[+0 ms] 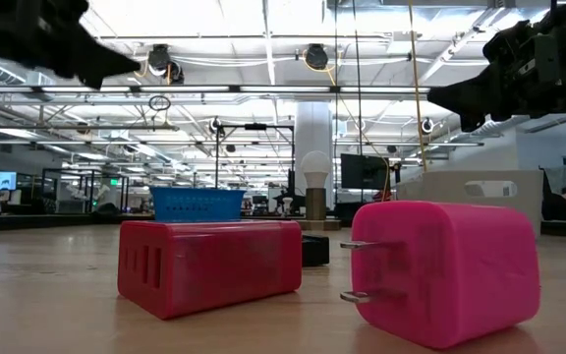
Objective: Pick & Place Office items
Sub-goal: Put the pink charger adapter into the gray bin
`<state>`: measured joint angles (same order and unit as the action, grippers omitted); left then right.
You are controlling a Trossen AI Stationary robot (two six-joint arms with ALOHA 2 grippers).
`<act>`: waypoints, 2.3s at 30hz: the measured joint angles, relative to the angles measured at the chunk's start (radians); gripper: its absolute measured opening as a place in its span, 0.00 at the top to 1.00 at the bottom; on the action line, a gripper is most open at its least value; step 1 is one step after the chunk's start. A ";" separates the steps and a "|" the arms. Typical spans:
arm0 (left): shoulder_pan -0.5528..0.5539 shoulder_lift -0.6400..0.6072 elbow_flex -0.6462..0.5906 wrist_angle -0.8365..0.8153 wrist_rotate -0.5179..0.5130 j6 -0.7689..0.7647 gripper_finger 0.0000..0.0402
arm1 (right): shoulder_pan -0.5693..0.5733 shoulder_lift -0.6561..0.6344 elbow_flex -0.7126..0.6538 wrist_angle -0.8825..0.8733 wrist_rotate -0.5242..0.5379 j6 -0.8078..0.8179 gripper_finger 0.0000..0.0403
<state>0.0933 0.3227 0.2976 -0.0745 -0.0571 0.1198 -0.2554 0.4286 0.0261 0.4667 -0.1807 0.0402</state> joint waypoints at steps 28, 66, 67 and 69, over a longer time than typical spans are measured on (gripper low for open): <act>0.013 -0.121 -0.283 0.130 -0.048 -0.088 0.99 | 0.000 0.000 0.001 0.017 0.015 -0.020 1.00; 0.013 -0.120 -0.280 0.095 -0.045 -0.131 0.95 | 0.515 1.183 0.992 -0.501 0.243 -0.096 0.35; 0.013 -0.120 -0.280 0.095 -0.045 -0.133 0.95 | 0.519 1.203 0.993 -0.460 0.214 -0.103 0.33; 0.013 -0.120 -0.280 0.094 -0.045 -0.134 0.95 | 0.525 1.245 0.993 -0.399 0.171 -0.115 0.32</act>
<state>0.1062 0.2028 0.0177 0.0195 -0.1024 -0.0146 0.2692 1.6733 1.0193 0.0678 -0.0092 -0.0746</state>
